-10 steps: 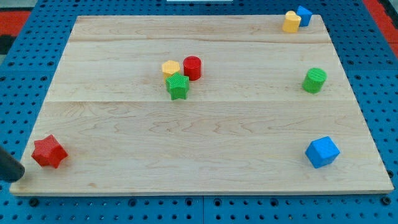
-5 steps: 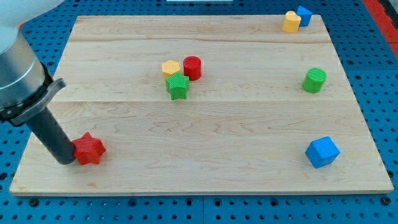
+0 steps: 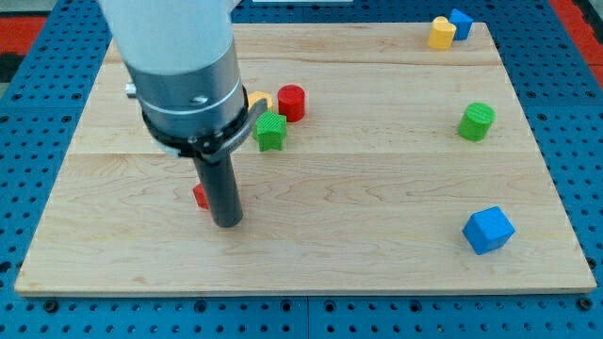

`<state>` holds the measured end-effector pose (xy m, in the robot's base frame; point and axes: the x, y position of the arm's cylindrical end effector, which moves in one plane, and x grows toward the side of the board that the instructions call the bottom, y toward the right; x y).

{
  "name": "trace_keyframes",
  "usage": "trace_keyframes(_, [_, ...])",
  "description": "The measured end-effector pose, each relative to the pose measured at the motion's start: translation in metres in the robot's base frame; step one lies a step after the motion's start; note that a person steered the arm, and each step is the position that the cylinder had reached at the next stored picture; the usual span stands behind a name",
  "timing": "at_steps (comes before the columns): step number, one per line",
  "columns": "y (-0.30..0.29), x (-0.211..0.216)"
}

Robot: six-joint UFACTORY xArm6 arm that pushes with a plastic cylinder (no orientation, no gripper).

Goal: Push the red star towards the group of the blocks

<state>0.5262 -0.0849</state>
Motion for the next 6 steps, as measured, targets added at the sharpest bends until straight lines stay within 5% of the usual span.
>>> trace_keyframes(2, [-0.055,-0.015])
trace_keyframes(6, [-0.058,-0.095])
